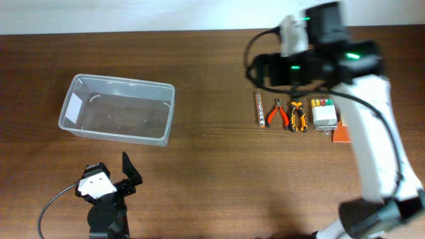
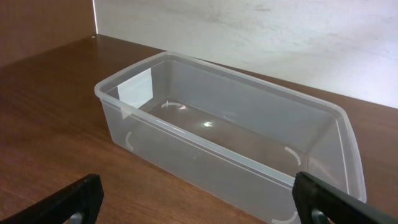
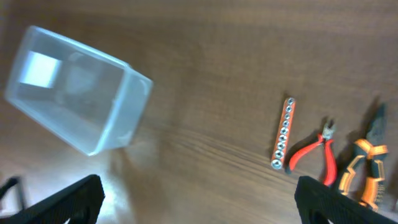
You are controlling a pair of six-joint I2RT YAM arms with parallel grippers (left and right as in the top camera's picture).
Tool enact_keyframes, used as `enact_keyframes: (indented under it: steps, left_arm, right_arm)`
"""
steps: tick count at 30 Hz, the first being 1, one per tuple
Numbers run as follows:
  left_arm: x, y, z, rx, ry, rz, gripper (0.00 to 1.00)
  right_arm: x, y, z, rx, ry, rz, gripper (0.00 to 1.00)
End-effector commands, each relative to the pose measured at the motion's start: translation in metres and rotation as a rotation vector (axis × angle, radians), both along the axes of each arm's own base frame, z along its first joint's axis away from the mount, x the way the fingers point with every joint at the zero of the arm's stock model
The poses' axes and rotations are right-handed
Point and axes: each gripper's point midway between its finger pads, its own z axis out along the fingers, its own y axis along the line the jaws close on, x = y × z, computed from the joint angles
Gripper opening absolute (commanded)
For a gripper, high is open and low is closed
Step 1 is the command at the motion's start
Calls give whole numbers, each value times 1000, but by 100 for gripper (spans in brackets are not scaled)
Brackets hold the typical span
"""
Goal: Pack container
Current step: 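Move the right gripper to the clear container's right rim and grasp it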
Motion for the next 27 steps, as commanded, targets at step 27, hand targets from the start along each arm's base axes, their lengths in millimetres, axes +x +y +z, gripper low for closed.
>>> enact_keyframes:
  steps: [27]
  left_arm:
    - [0,0,-1,9,4,-1,99]
  right_arm:
    - [-14,228,-171,-45,172,-162,76]
